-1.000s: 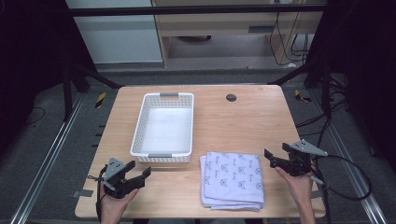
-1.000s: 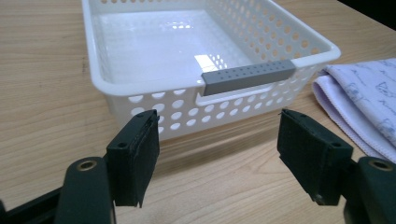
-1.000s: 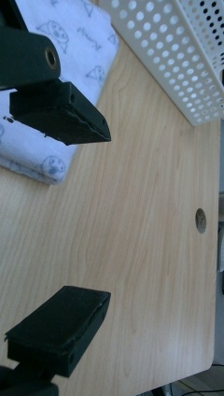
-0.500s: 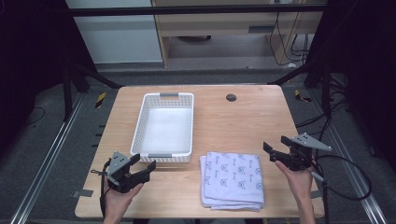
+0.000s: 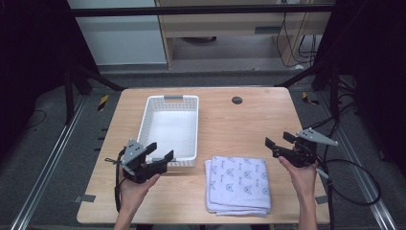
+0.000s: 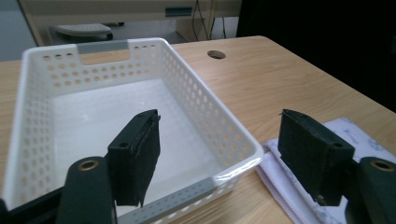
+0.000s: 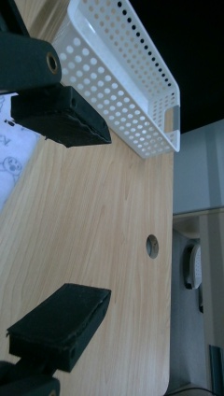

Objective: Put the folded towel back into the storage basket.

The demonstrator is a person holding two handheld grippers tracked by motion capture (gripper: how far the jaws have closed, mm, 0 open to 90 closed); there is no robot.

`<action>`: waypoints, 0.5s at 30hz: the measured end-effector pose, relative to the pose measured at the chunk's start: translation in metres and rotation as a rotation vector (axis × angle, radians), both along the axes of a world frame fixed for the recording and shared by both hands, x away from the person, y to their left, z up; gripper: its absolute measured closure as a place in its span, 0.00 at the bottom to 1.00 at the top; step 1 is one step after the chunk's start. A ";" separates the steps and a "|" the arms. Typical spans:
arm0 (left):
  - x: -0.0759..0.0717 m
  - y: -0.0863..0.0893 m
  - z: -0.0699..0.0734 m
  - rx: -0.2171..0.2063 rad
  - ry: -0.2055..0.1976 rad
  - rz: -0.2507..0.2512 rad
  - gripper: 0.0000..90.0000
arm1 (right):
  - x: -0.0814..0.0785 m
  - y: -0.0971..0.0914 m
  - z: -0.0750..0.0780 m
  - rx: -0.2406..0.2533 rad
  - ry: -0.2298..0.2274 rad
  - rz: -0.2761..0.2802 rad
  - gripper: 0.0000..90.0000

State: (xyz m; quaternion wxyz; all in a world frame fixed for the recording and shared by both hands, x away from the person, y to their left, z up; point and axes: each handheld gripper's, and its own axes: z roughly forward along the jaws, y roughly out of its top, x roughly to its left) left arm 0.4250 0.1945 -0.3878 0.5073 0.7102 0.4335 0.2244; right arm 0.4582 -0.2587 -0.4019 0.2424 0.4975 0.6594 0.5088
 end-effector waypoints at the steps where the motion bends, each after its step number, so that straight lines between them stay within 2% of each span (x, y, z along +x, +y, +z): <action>1: 0.001 -0.008 0.000 -0.030 -0.007 -0.007 0.31 | 0.001 0.003 -0.001 0.020 -0.004 0.005 0.24; 4: 0.001 -0.014 -0.001 -0.040 0.001 -0.016 0.31 | 0.001 0.009 -0.003 0.003 0.001 0.015 0.24; 6: -0.001 -0.028 -0.005 -0.015 0.002 -0.021 0.31 | 0.001 0.015 -0.005 -0.003 0.006 0.026 0.25; 8: -0.004 -0.035 -0.008 -0.001 -0.004 -0.025 0.31 | -0.001 0.018 -0.007 0.022 0.002 0.015 0.28; 9: -0.006 -0.039 -0.011 -0.007 -0.013 -0.029 0.31 | -0.002 0.019 -0.007 0.034 0.003 0.013 0.28; 12: -0.010 -0.045 -0.017 -0.024 -0.004 -0.044 0.31 | -0.004 0.022 -0.010 0.061 -0.014 0.016 0.28; 13: -0.015 -0.053 -0.022 0.009 0.004 -0.056 0.31 | -0.006 0.025 -0.014 0.089 -0.014 0.035 0.29; 15: -0.018 -0.056 -0.024 0.025 0.009 -0.054 0.32 | -0.007 0.026 -0.016 0.091 -0.011 0.040 0.29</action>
